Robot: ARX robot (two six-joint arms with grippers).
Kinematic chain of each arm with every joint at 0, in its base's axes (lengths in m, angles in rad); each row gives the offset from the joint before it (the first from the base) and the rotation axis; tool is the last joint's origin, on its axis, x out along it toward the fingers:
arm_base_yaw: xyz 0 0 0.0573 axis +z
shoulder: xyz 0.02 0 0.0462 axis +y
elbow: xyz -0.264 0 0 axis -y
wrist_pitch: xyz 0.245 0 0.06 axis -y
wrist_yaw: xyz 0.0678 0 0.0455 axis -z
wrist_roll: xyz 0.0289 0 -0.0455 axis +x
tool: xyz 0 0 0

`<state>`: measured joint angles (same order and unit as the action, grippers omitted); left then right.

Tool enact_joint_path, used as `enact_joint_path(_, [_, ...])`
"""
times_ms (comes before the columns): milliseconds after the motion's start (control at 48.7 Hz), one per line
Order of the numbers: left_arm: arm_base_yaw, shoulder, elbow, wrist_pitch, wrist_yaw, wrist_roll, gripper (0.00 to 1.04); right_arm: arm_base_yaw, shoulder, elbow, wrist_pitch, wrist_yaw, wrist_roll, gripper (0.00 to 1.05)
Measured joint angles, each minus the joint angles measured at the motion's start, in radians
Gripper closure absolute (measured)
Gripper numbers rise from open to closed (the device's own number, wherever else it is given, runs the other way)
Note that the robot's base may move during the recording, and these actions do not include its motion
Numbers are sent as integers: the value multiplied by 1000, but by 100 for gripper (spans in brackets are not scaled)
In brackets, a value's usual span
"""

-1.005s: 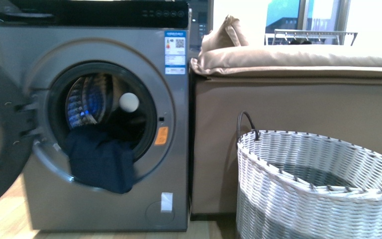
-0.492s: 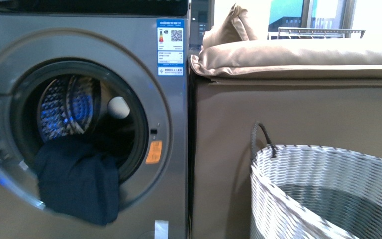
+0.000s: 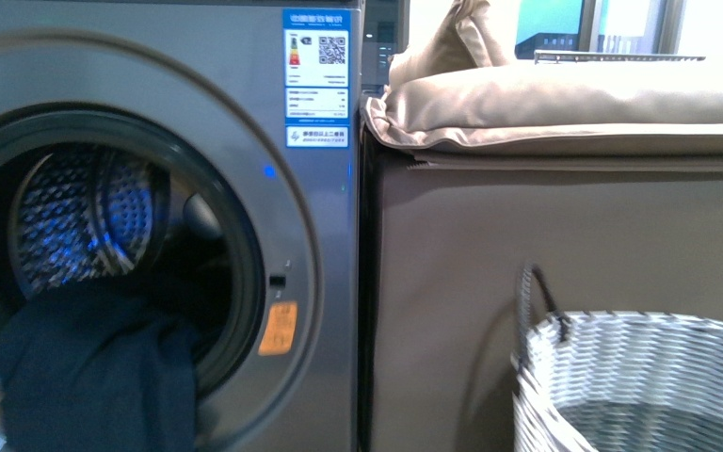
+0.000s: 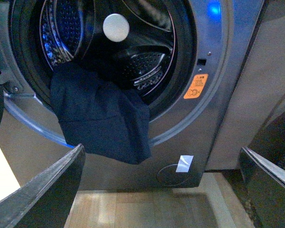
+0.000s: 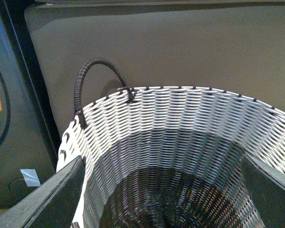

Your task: Collect clothes from washing machine

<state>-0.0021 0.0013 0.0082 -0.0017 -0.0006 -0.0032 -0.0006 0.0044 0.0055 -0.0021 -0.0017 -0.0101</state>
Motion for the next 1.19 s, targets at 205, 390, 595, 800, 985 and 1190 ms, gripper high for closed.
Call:
enact_joint_path(205, [0, 0, 0, 0, 0, 0, 7, 0, 0, 0, 0, 0, 0, 8])
enact_joint_path(390, [0, 0, 0, 0, 0, 0, 7, 0, 0, 0, 0, 0, 0, 8])
enact_joint_path(595, [0, 0, 0, 0, 0, 0, 7, 0, 0, 0, 0, 0, 0, 8])
enact_joint_path(800, [0, 0, 0, 0, 0, 0, 7, 0, 0, 0, 0, 2, 0, 8])
enact_joint_path(985, [0, 0, 0, 0, -2, 0, 7, 0, 0, 0, 0, 0, 0, 8])
enact_joint_path(1190, [0, -1, 0, 0, 0, 0, 7, 0, 0, 0, 0, 0, 0, 8])
